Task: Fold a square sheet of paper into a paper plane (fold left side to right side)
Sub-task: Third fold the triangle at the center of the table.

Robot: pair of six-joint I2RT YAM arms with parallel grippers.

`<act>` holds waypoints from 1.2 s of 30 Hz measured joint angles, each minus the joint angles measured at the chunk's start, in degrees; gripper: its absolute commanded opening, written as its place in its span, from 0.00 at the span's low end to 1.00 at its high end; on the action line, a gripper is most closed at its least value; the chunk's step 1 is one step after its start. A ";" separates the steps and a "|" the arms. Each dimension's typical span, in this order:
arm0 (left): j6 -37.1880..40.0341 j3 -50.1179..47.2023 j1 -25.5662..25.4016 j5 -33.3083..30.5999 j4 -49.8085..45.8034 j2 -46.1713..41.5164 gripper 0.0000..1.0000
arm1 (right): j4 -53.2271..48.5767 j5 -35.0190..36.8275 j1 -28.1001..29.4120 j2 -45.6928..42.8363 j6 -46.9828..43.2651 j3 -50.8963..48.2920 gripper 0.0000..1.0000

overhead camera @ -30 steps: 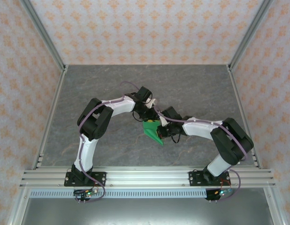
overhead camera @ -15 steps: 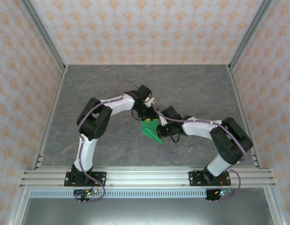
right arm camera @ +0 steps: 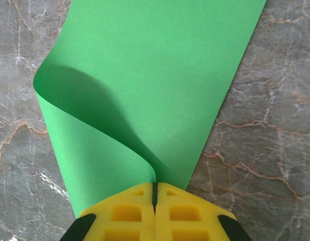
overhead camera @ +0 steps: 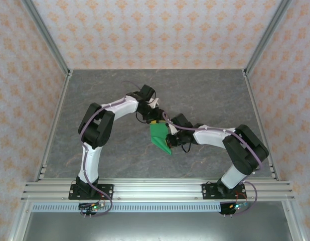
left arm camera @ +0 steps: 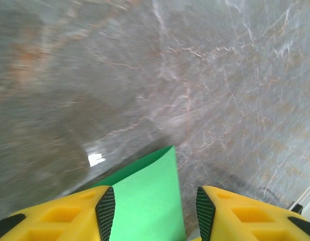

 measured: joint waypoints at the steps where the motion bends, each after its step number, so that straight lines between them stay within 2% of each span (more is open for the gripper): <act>1: 0.20 -0.72 0.68 -0.44 -0.37 -1.07 0.47 | -0.02 0.00 0.00 0.02 0.00 0.04 0.06; 5: 0.98 -6.38 2.82 -1.46 -0.37 -9.55 0.39 | -0.35 -0.02 0.00 0.11 0.00 0.28 0.06; 9: -0.63 -16.17 2.38 -0.42 3.98 -19.23 0.33 | -0.70 -0.02 0.13 0.33 -0.02 0.66 0.06; 11: -2.34 -20.87 1.92 0.81 6.82 -21.22 0.31 | -0.85 0.00 0.26 0.39 -0.04 0.79 0.06; 15: -5.33 -26.56 -0.17 2.29 10.27 -20.72 0.28 | -0.87 0.02 0.37 0.48 -0.09 0.87 0.06; 23: -9.16 -26.82 -5.14 3.17 16.28 -18.01 0.24 | -1.03 0.02 0.37 0.55 -0.09 1.01 0.06; 29: -10.62 -26.56 -5.92 3.02 17.59 -13.64 0.23 | -1.07 0.02 0.37 0.59 -0.20 1.03 0.06; 36: -11.02 -26.58 -6.14 2.08 17.66 -13.18 0.23 | -1.38 0.11 0.44 0.66 -0.22 1.25 0.07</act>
